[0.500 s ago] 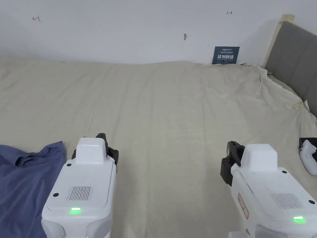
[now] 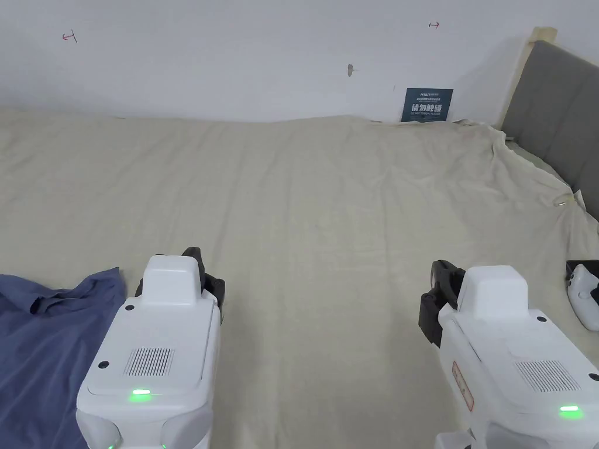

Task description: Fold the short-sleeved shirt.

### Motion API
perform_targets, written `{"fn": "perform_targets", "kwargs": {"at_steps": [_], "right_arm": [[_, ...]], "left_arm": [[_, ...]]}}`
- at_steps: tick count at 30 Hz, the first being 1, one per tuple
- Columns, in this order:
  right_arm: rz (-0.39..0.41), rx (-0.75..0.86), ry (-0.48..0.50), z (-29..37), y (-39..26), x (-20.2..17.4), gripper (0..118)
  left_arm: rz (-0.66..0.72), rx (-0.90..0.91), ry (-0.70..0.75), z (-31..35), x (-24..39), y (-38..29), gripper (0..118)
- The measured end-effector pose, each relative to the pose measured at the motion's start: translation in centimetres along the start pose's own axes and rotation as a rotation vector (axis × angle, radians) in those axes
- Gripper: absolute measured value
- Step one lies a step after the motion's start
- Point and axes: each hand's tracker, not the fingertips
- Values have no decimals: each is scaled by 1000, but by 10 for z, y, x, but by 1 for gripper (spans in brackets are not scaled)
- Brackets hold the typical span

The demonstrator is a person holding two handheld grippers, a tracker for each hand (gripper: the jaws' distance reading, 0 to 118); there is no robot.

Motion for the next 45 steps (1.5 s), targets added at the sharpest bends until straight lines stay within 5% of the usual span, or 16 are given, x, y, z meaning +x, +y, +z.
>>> {"fn": "perform_targets", "kwargs": {"at_steps": [32, 45], "right_arm": [[16, 0, -7, -1, 7, 3, 0], [43, 34, 197, -24, 24, -66, 0]], "left_arm": [[10, 11, -9, 2, -1, 4, 0], [47, 23, 191, 24, -72, 2, 0]]}}
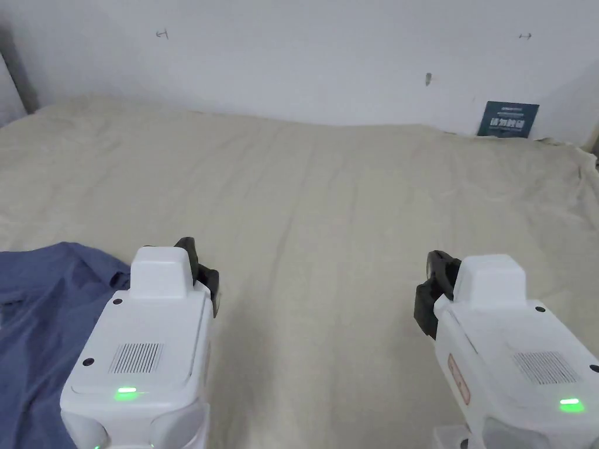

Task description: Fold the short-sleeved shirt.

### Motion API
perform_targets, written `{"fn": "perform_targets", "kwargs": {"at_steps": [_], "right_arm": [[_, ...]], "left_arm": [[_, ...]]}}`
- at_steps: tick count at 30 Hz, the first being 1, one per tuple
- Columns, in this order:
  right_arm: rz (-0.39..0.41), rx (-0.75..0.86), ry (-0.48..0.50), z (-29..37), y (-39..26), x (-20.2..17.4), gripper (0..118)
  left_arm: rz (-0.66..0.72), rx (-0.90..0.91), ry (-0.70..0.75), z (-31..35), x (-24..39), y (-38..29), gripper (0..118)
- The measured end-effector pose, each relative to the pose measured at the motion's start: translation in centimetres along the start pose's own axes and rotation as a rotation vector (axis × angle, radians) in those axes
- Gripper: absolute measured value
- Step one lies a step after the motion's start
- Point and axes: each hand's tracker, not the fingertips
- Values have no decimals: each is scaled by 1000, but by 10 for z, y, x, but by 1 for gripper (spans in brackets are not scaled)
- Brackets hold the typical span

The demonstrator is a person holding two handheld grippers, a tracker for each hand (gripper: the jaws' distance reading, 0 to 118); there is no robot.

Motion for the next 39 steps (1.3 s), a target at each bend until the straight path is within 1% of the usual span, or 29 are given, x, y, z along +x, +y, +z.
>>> {"fn": "perform_targets", "kwargs": {"at_steps": [7, 11, 14, 18, 22, 23, 24, 25, 26, 28, 29, 30, 31, 36, 39], "right_arm": [[19, 15, 167, -16, 8, -54, 0], [37, 26, 246, -20, 12, -85, 0], [30, 22, 302, -21, 13, -104, 0], [39, 14, 345, -22, 12, -121, 0], [49, 12, 370, -21, 11, -129, 0], [52, 12, 373, -21, 11, -130, 0], [53, 11, 375, -22, 11, -130, 0], [54, 11, 376, -22, 12, -130, 0], [54, 11, 377, -21, 13, -132, 0], [57, 10, 378, -21, 14, -133, 0], [59, 10, 377, -21, 14, -133, 0], [62, 10, 375, -22, 14, -133, 0], [65, 9, 374, -23, 15, -133, 0], [66, -7, 367, -33, 14, -131, 0], [72, -22, 359, -46, 11, -127, 0]], "left_arm": [[25, -11, 156, 20, -55, -5, 0], [30, -21, 232, 34, -83, -10, 0], [36, -29, 282, 44, -99, -13, 0], [46, -45, 331, 53, -115, -17, 0], [54, -55, 364, 54, -123, -21, 0], [59, -57, 371, 53, -125, -21, 6], [64, -58, 374, 51, -126, -21, 16], [69, -62, 372, 49, -128, -20, 31], [75, -70, 367, 46, -130, -19, 64], [82, -85, 346, 39, -132, -19, 112], [78, -95, 343, 34, -133, -18, 118], [37, -69, 300, 31, -130, -18, 118], [51, -102, 337, 23, -131, -20, 118], [107, -143, 300, -15, -137, -21, 118], [84, -221, 278, -53, -146, -24, 118]]}}
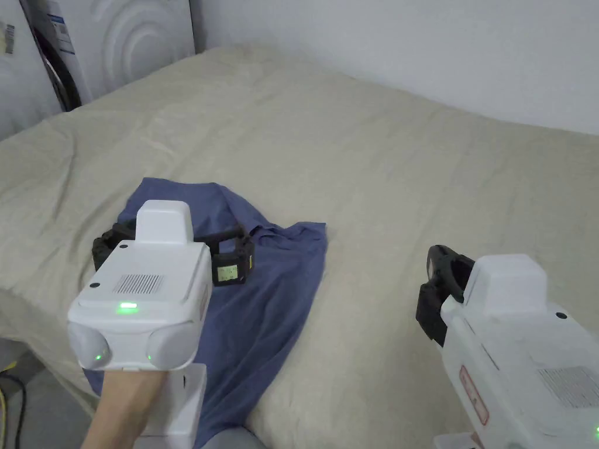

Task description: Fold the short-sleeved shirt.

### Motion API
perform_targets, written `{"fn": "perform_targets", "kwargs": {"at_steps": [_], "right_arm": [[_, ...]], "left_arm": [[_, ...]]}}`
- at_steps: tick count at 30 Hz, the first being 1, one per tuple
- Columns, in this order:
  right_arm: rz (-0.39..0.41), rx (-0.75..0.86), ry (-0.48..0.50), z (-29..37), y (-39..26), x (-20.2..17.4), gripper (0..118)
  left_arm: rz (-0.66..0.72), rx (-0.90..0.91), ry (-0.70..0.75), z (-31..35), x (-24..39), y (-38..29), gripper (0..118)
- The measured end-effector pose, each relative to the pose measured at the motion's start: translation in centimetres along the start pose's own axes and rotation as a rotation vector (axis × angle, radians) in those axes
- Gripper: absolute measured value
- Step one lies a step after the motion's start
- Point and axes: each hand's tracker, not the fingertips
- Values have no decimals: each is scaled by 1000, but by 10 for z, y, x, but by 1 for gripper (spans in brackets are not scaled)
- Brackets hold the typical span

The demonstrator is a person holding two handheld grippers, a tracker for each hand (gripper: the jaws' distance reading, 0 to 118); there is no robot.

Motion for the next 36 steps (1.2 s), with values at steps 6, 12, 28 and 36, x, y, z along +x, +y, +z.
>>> {"fn": "perform_targets", "kwargs": {"at_steps": [6, 12, 28, 36], "right_arm": [[-34, -46, -29, -27, -8, 13, 0], [-28, -103, -53, -55, -17, 26, 0], [-74, -211, -141, -84, -46, 68, 0], [-83, -194, -160, -67, -41, 70, 0]], "left_arm": [[-58, -189, -91, -111, 16, 12, 118], [4, -441, -111, -206, 25, 7, 118], [-81, -805, -142, -272, 71, -23, 22], [-75, -661, -111, -234, 71, -18, 0]]}}
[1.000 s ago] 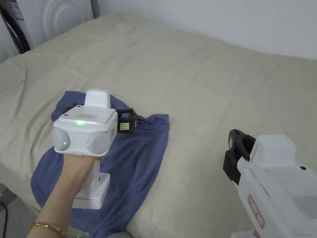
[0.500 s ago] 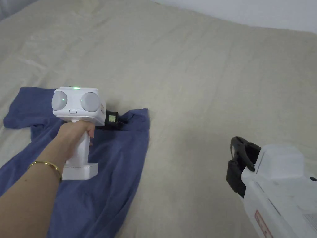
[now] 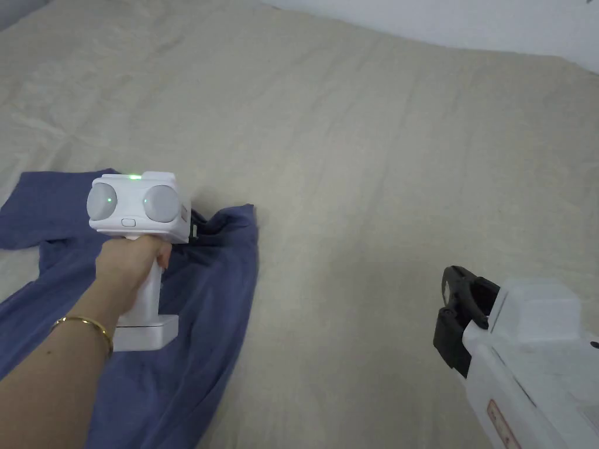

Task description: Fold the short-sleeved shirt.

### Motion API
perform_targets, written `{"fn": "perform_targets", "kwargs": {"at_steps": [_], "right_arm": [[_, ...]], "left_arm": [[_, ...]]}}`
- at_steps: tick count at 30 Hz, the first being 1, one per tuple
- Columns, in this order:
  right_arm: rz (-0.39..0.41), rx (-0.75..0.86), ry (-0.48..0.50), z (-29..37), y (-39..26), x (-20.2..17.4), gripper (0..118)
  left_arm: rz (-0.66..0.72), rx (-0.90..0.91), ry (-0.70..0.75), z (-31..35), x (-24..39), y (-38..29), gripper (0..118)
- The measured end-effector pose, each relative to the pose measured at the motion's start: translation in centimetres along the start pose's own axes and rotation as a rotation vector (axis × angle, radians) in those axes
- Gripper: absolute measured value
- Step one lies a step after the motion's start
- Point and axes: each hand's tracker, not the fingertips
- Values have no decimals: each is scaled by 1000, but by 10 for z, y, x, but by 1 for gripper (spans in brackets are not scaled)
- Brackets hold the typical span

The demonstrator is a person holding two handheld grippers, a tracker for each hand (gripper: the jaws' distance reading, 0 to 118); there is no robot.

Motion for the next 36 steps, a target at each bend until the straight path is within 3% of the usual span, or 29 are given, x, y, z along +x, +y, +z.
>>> {"fn": "perform_targets", "kwargs": {"at_steps": [18, 23, 29, 36], "right_arm": [[18, 161, 10, 50, 6, -9, 0], [23, 193, 13, 56, 6, -10, 0], [-6, 218, -24, 56, 9, 0, 0], [-55, 260, -134, 61, 16, 29, 0]], "left_arm": [[232, 493, -11, 233, -82, -10, 0], [215, 674, -33, 312, -89, 11, 0], [132, 863, -137, 423, -35, 40, 0], [16, 979, -206, 497, 47, 79, 0]]}}
